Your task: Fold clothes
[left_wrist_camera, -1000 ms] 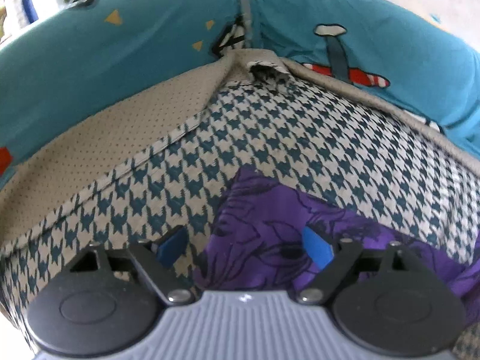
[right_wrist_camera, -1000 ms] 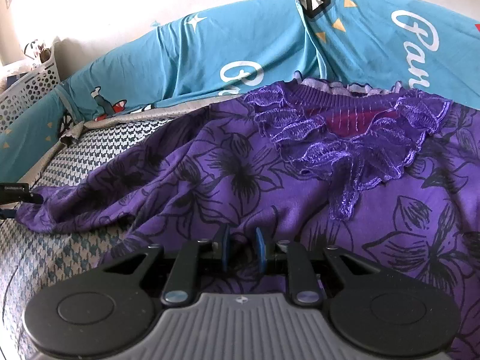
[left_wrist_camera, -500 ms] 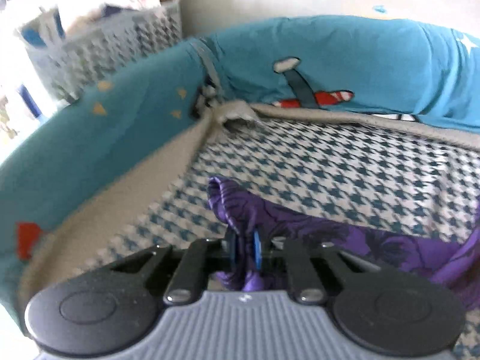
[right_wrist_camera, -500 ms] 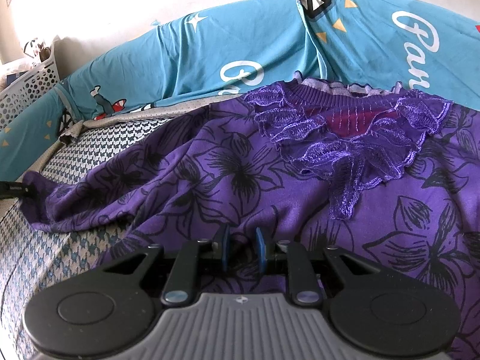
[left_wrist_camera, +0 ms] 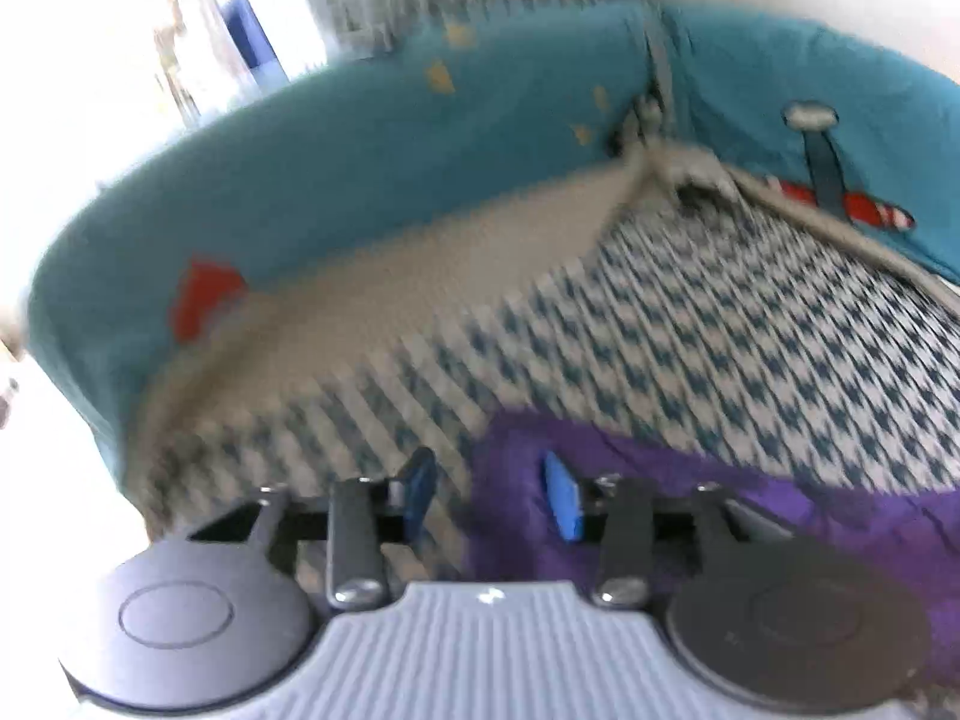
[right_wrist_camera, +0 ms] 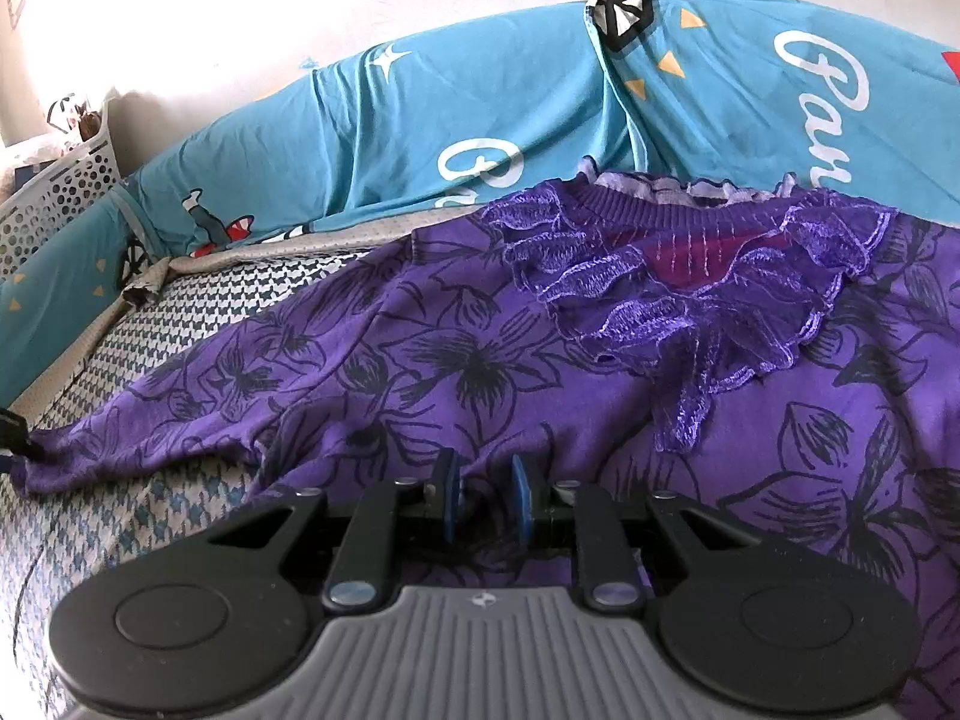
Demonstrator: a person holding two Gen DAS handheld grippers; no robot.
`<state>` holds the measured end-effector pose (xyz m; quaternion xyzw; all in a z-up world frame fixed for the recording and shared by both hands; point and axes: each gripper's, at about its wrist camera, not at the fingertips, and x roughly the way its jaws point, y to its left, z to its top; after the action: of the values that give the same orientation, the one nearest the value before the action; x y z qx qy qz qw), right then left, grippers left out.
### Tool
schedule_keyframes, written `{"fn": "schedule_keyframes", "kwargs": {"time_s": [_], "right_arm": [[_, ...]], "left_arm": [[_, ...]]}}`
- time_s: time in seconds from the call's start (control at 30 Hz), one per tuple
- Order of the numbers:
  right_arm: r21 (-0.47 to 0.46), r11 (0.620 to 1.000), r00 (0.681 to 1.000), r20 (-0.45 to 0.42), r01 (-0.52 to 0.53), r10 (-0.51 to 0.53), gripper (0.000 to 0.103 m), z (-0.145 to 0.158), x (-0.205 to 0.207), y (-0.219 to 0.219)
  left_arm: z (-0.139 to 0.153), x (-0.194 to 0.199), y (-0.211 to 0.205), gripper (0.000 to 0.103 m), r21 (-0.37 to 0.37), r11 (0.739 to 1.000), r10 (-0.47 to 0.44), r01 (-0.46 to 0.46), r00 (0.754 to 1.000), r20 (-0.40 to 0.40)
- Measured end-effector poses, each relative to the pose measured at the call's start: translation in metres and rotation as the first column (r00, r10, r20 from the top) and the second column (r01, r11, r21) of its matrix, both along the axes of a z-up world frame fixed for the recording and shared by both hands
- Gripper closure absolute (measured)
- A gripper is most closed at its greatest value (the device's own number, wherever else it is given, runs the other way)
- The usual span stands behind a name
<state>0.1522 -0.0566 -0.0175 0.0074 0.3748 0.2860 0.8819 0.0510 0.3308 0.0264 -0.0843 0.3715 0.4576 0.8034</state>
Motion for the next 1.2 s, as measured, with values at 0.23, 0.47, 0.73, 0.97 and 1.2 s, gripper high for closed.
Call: {"fn": "schedule_keyframes", "kwargs": {"time_s": [0.23, 0.47, 0.73, 0.97, 1.2], "right_arm": [[0.0, 1.0, 1.0, -0.012, -0.014, 0.014, 0.084, -0.001, -0.002, 0.002], [-0.012, 1.0, 1.0, -0.013, -0.028, 0.028, 0.084, -0.004, -0.003, 0.005], [-0.045, 0.998, 0.999, -0.037, -0.032, 0.03, 0.073, -0.008, -0.007, 0.007], [-0.066, 0.997, 0.997, -0.07, -0.05, 0.045, 0.07, -0.007, -0.014, 0.003], [-0.093, 0.994, 0.997, -0.055, -0.052, 0.047, 0.069, 0.003, -0.021, -0.012]], "left_arm": [[0.011, 0.01, -0.013, 0.056, -0.015, 0.996, -0.087, 0.089, 0.992, 0.09], [0.0, 0.035, -0.053, 0.05, -0.019, 0.966, -0.257, 0.259, 0.965, 0.055], [-0.03, 0.059, -0.09, 0.04, -0.098, 0.912, -0.405, 0.398, 0.911, -0.077], [-0.047, 0.064, -0.104, 0.026, -0.103, 0.915, -0.402, 0.389, 0.897, -0.185], [-0.023, 0.06, -0.117, 0.022, -0.104, 0.928, -0.367, 0.358, 0.926, -0.086]]}}
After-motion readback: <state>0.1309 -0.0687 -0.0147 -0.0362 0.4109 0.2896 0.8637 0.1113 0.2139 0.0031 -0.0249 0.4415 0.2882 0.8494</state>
